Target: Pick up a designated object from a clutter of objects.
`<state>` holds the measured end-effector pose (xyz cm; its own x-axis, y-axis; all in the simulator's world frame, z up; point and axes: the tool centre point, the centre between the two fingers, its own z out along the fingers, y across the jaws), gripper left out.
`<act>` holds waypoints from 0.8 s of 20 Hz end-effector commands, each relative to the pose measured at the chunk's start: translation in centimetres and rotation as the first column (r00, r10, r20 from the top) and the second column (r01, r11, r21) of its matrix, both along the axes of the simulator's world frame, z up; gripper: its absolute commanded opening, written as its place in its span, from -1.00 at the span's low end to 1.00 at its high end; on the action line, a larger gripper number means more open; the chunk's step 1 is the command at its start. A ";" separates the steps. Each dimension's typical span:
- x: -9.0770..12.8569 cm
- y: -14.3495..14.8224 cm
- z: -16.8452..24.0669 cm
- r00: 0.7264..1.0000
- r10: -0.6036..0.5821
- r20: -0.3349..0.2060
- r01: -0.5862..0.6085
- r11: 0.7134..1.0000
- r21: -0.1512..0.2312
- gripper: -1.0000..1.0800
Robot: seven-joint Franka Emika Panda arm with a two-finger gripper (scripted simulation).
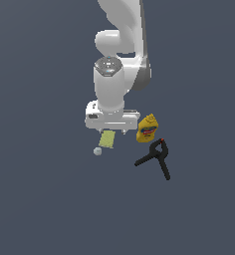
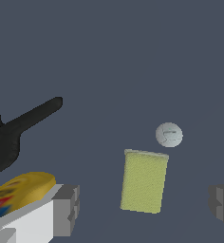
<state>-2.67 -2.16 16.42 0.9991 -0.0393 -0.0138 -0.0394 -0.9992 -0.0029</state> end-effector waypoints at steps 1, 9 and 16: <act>-0.9 -0.7 -2.1 1.000 -0.015 0.003 0.015 1.000 0.001 0.92; -4.1 -2.4 -7.5 0.998 -0.058 0.010 0.058 0.998 0.000 0.92; -6.0 -3.3 -9.8 0.997 -0.079 0.013 0.079 0.997 -0.002 0.92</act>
<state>-8.37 -5.27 6.99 0.9934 -0.1146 -0.0026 -0.1146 -0.9934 -0.0015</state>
